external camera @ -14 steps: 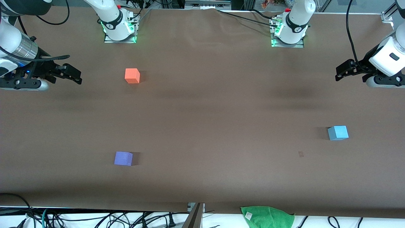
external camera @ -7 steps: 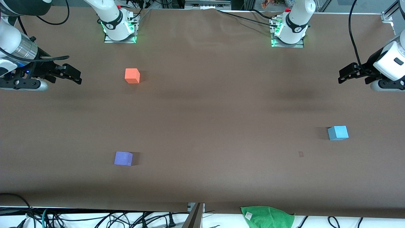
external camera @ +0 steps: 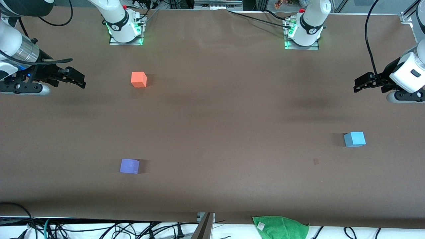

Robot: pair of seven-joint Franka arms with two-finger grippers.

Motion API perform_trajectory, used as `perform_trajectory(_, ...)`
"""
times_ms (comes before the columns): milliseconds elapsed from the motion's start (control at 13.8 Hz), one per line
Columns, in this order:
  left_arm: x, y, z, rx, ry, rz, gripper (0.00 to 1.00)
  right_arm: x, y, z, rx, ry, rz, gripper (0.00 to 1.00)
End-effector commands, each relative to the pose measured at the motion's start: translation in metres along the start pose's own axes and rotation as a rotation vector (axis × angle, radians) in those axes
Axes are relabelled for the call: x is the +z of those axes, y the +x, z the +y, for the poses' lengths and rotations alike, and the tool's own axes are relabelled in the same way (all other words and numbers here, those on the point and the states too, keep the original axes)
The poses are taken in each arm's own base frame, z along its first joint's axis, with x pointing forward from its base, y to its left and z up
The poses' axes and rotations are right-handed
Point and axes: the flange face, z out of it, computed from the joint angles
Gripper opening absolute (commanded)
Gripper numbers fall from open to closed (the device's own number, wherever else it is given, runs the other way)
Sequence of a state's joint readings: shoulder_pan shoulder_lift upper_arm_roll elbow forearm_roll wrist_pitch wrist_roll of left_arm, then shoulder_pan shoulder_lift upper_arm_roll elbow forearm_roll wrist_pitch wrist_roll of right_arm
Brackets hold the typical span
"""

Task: Place blue block between orange and purple blocks
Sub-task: 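Reach the left gripper down toward the light-blue block, then close the left gripper around the light-blue block and lift it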

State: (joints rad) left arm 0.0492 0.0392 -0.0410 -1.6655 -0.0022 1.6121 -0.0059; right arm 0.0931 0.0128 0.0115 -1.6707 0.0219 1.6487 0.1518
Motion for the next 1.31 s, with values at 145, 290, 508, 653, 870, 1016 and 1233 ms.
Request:
perform_trajectory(145,0.006,0.027,-0.013,-0.003,0.013,-0.007,1.0,-0.002,-0.003,0.002,0.013,-0.001,-0.002,1.0)
perform_trajectory(290,0.019,0.046,-0.032,-0.031,0.011,-0.015,1.0,-0.002,-0.003,0.002,0.013,-0.001,-0.002,1.0)
perform_trajectory(508,0.065,0.09,-0.089,-0.086,0.023,0.011,1.0,-0.002,-0.003,0.002,0.013,-0.001,-0.002,1.0)
perform_trajectory(653,0.097,0.116,-0.108,-0.049,0.037,0.087,1.0,-0.002,-0.003,0.002,0.013,-0.001,-0.002,1.0)
perform_trajectory(870,0.164,0.141,-0.165,-0.003,0.044,0.135,1.0,-0.002,-0.003,0.002,0.013,-0.001,-0.002,1.0)
perform_trajectory(1016,0.221,0.156,-0.184,0.044,0.049,0.172,1.0,-0.002,-0.003,0.002,0.013,-0.001,-0.002,1.0)
perform_trajectory(1233,0.262,0.149,-0.186,0.035,0.023,0.111,1.0,-0.002,-0.003,0.002,0.013,0.001,-0.002,1.0)
